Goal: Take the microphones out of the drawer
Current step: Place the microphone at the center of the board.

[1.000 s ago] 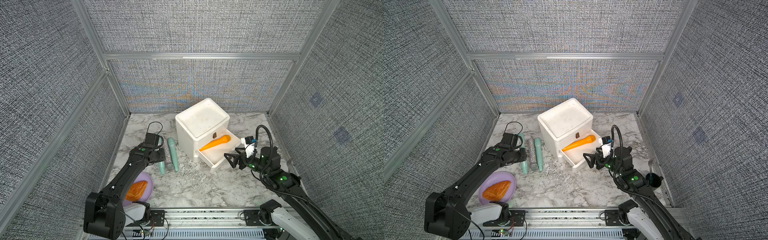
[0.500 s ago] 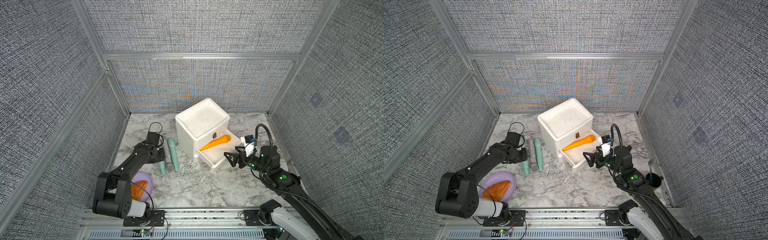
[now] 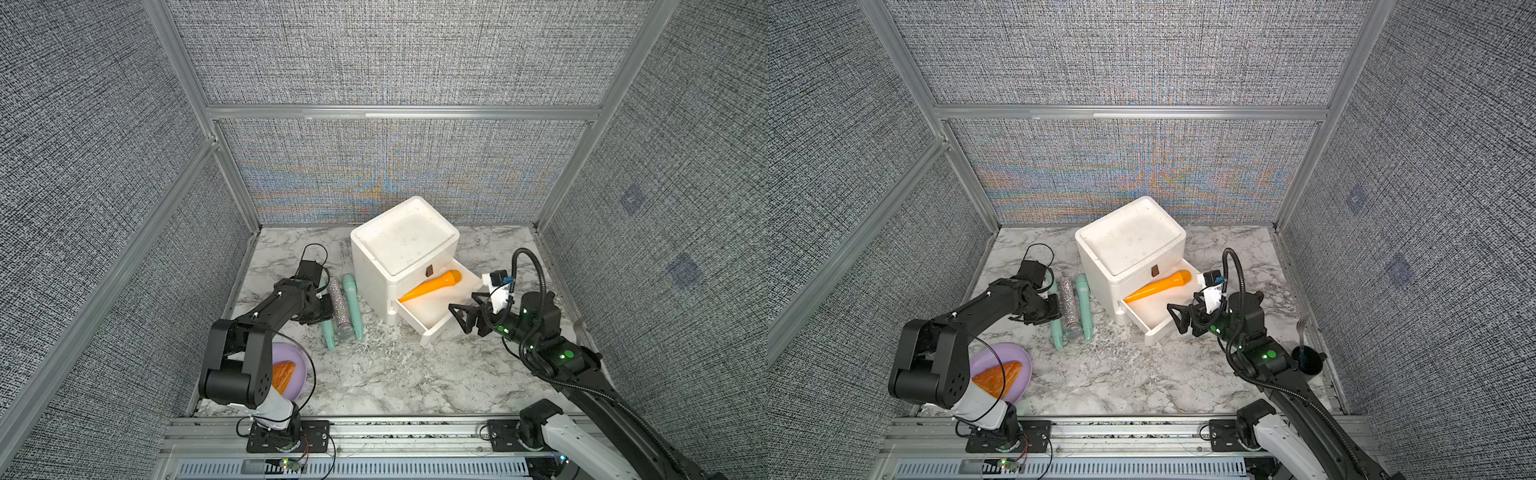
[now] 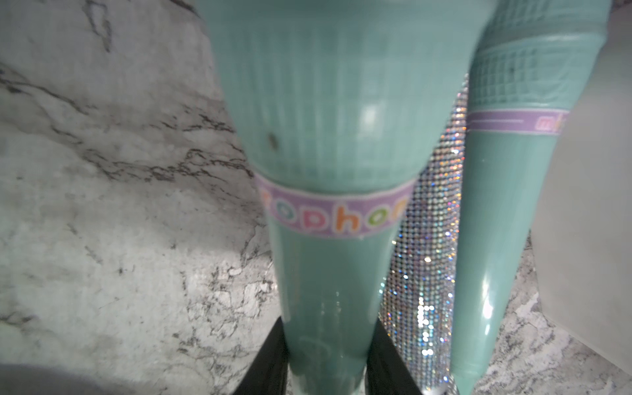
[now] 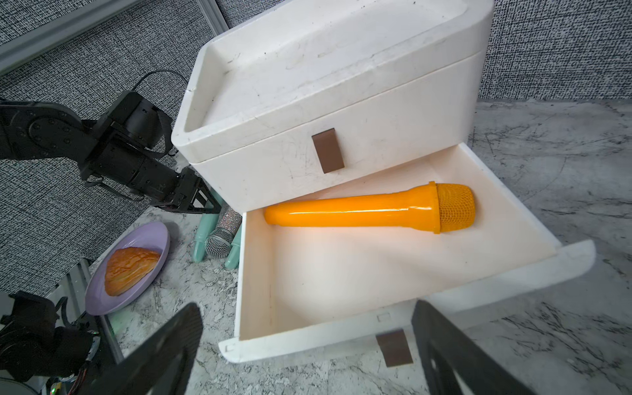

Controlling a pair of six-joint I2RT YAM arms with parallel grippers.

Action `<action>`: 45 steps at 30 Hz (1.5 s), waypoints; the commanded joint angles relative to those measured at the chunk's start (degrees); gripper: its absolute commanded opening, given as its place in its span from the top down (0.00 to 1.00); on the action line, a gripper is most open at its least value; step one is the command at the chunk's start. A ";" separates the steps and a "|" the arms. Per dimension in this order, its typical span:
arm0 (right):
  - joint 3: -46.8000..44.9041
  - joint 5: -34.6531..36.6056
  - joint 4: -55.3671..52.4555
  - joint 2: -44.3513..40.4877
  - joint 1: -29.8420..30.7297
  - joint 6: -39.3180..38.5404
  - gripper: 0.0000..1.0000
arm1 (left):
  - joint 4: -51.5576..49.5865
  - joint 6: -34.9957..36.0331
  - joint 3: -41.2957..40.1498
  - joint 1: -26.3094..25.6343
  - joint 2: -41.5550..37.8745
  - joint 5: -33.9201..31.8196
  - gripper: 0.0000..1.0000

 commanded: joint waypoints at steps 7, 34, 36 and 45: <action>-0.15 1.16 1.34 0.16 0.11 -0.11 0.02 | 0.31 0.95 1.79 0.35 3.01 2.77 0.92; -0.83 1.87 0.55 -1.34 0.08 0.40 0.02 | 2.27 0.88 0.66 0.79 4.53 4.71 0.69; -0.85 1.96 0.55 -1.34 0.10 0.35 0.02 | 2.38 0.88 0.66 0.73 4.90 4.79 0.68; -1.23 2.01 0.81 -1.17 0.11 0.34 0.02 | 2.85 0.76 0.52 1.10 5.90 4.89 0.62</action>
